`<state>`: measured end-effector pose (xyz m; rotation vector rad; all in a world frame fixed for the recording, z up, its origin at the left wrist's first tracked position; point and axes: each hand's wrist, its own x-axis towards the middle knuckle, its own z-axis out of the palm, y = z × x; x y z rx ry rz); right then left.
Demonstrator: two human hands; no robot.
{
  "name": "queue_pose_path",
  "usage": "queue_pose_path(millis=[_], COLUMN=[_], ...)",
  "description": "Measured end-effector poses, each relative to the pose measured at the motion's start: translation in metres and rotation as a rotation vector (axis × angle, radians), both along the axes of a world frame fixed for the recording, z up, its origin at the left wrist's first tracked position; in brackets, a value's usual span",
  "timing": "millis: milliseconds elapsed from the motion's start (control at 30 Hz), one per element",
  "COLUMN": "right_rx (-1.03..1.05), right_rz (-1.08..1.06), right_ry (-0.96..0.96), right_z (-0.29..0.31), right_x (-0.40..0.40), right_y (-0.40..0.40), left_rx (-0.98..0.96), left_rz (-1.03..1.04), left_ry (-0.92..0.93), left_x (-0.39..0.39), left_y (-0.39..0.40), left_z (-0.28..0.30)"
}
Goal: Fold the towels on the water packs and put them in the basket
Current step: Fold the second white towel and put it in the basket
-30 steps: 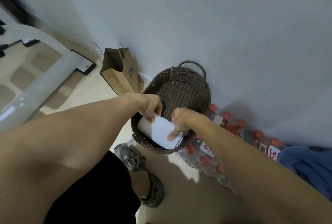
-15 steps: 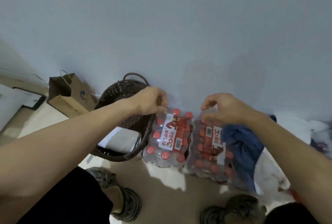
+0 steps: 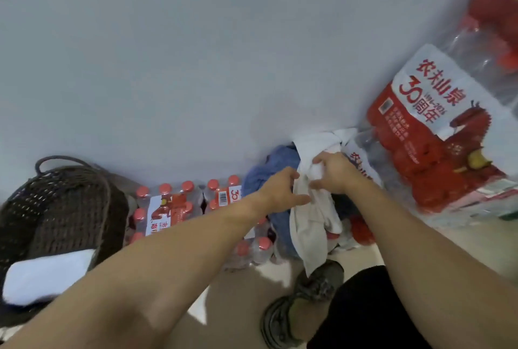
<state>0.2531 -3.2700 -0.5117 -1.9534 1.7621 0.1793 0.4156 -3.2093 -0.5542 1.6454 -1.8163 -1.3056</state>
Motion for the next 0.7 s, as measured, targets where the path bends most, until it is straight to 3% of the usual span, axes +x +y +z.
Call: queue_pose_path(millis=[167, 333, 567, 700], right_rx=[-0.223, -0.191, -0.222, -0.199], right_rz=[-0.085, -0.112, -0.084, -0.101], right_ry=[-0.071, -0.094, -0.070, -0.312], right_z=[-0.044, -0.029, 0.031, 0.059], right_x=[-0.004, -0.002, -0.009, -0.006], right_y=[0.003, -0.010, -0.022, -0.007], left_rx=[0.134, 0.133, 0.309, 0.350], left_rz=[0.137, 0.318, 0.435, 0.343], left_ry=[0.125, 0.195, 0.625, 0.856], left_x=[-0.028, -0.031, -0.020, -0.009], left_y=[0.005, -0.003, -0.010, -0.009], left_z=[-0.045, -0.043, 0.002, 0.034])
